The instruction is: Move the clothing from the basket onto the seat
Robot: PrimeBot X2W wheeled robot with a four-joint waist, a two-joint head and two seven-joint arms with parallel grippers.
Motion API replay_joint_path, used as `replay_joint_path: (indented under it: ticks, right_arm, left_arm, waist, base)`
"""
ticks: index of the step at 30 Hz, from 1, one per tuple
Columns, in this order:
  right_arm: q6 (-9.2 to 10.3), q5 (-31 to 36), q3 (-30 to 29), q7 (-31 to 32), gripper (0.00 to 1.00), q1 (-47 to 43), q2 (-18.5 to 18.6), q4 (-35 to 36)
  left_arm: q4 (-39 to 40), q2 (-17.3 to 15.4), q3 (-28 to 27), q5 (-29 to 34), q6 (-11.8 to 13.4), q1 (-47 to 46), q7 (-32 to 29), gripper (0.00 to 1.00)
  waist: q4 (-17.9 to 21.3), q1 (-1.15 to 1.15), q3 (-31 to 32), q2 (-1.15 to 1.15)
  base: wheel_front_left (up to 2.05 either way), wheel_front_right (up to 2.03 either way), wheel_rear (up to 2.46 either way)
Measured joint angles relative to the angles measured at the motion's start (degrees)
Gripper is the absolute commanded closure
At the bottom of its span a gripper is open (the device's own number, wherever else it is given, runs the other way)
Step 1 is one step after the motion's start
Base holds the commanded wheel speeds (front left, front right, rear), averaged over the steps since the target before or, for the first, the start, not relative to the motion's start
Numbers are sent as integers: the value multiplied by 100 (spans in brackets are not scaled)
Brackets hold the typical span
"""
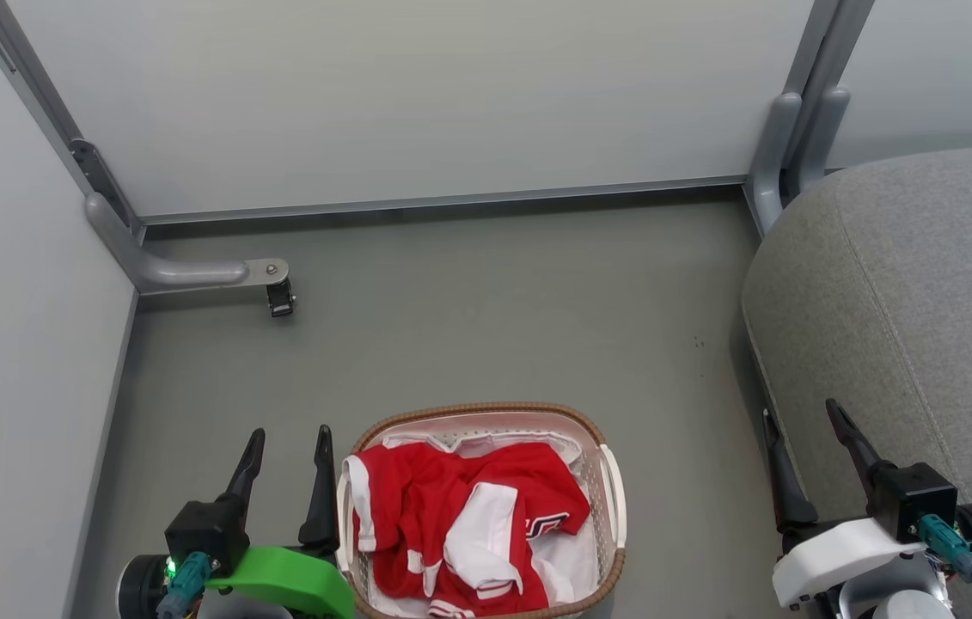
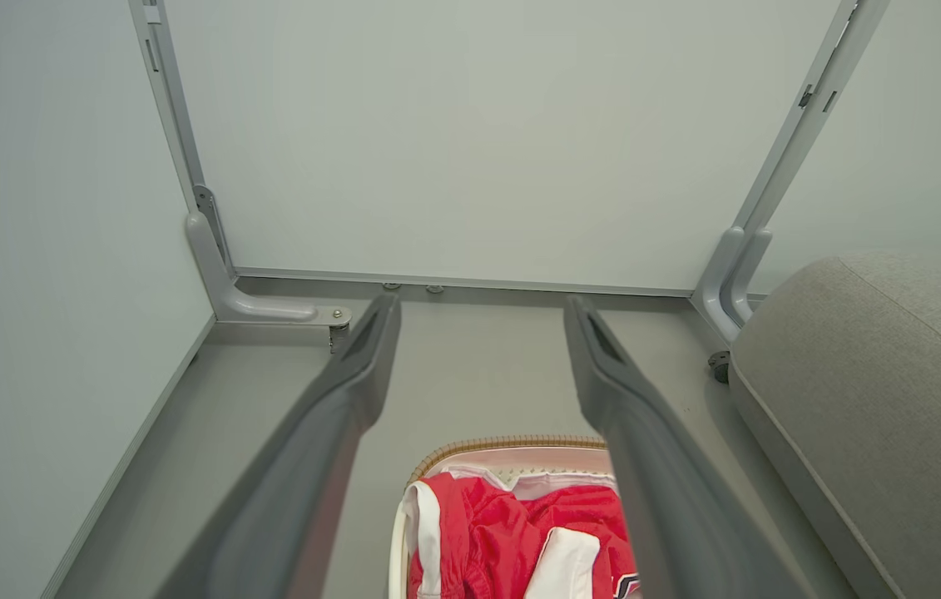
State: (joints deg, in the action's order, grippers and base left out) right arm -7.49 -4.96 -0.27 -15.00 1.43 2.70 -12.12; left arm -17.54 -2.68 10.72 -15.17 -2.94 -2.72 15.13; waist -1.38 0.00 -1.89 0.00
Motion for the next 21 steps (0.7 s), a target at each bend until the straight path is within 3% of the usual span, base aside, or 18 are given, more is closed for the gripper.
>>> replay_joint_path:
  ticks: [10, 21]
  right_arm:
    - [0, 45, 10, -1, 0, 44, 2, 227]
    - [-2, 97, -151, -9, 0, 686, 4, 829]
  left_arm:
    - [30, -2, 110, 42, -19, -143, 0, 0]
    - [-301, -3, 555, 597, -264, -1416, 3, 0]
  waist:
    - [20, 0, -234, 0]
    - [129, 0, -1099, 0]
  base:
    - [0, 0, 0]
    - [0, 0, 0]
